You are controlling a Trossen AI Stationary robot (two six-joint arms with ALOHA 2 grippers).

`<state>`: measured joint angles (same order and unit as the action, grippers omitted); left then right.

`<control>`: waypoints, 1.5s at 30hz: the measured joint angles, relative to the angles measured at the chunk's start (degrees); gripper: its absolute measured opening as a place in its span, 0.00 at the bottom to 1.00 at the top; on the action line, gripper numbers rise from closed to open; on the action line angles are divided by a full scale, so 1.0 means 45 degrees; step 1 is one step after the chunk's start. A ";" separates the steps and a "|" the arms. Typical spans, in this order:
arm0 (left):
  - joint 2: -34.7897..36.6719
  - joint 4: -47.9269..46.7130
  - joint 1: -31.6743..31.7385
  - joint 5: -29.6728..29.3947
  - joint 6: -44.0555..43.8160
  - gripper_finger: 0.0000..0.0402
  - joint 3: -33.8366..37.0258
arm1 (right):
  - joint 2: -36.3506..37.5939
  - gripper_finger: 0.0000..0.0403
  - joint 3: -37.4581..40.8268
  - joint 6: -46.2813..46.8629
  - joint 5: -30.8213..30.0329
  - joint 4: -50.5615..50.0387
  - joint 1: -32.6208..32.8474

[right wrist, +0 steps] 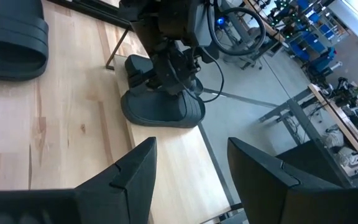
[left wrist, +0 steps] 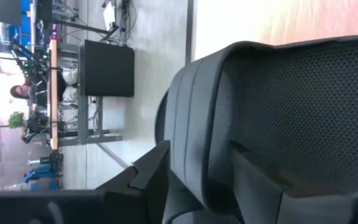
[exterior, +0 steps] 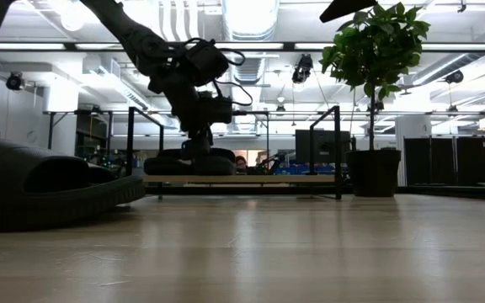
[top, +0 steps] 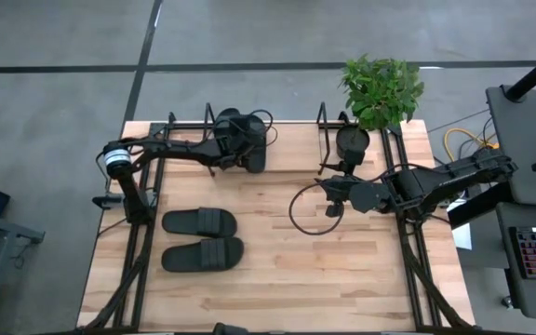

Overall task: Pick and place slides into the shelf
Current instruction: Put the black slide on the shelf

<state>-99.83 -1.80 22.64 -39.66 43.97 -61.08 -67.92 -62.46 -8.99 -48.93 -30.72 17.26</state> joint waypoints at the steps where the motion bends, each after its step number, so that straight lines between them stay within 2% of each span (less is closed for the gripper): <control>1: -0.0009 -0.0021 0.0038 0.0067 0.0000 0.34 0.0000 | 0.0000 0.46 0.0000 -0.0002 0.0000 -0.0003 0.0000; 16: -0.0019 0.0116 0.0062 0.0388 0.0695 0.01 -0.0005 | 0.0000 0.46 0.0000 0.0102 0.0005 -0.0087 0.0000; 37: 0.0223 0.0316 0.0062 0.0393 0.1796 0.00 -0.0005 | 0.0000 0.46 0.0000 0.0107 0.0003 -0.0078 0.0000; 45: 0.0291 0.1166 0.0062 0.0010 0.2606 0.00 -0.0005 | 0.0000 0.46 0.0000 0.0107 0.0000 -0.0078 0.0005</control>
<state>-98.52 3.44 22.92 -39.61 55.69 -61.10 -67.92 -62.46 -8.51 -48.93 -31.07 17.28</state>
